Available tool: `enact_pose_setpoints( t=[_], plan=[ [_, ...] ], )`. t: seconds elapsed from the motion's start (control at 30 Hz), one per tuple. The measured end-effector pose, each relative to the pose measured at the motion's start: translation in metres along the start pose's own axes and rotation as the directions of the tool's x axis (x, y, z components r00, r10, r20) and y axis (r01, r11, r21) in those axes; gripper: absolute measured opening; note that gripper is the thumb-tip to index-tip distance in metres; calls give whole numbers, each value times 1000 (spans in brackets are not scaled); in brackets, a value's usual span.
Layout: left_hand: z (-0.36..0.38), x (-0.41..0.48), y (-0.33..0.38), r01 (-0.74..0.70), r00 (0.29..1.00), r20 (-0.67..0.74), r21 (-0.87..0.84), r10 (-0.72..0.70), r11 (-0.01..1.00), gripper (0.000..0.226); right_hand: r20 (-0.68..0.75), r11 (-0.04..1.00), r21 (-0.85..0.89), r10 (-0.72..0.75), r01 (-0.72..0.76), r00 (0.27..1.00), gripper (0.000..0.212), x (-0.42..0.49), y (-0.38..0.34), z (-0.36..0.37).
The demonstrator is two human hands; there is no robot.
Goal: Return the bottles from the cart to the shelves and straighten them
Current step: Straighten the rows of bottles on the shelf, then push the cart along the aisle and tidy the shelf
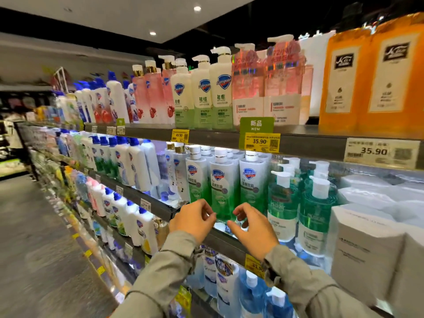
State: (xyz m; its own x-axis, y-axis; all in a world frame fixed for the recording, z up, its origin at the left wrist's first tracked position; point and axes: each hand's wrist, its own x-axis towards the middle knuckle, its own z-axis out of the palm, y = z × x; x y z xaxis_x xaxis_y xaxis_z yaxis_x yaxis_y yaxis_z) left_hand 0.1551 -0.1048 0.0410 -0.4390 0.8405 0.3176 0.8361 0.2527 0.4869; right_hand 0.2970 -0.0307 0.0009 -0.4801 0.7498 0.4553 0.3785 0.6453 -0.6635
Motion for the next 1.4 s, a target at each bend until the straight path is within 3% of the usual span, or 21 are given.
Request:
enact_pose_setpoints(
  t=[0.2,0.33,0.67,0.87,0.97,1.4],
  plan=[
    [-15,-22,0,2,999,-47,-29,-3,1000,18,3,998,30,-64,63,998,23,-15,-30,-9],
    [-30,-49,-19,30,995,-92,-82,-37,996,17,81,991,63,-124,119,989,22,-27,-53,0],
    [-96,-164,-134,265,960,-85,-38,-267,964,6,245,956,202,-260,213,934,25,-91,-130,101],
    [-123,-266,-207,492,866,-81,-30,-493,870,17,419,944,268,-296,194,858,27,-153,-179,171],
    [-135,-312,-235,570,817,-82,-33,-570,821,11,479,932,302,-329,199,814,24,-179,-200,196],
    [-135,-418,-327,788,614,-21,-41,-789,614,23,712,921,359,-377,154,593,21,-237,-229,295]
  ],
)
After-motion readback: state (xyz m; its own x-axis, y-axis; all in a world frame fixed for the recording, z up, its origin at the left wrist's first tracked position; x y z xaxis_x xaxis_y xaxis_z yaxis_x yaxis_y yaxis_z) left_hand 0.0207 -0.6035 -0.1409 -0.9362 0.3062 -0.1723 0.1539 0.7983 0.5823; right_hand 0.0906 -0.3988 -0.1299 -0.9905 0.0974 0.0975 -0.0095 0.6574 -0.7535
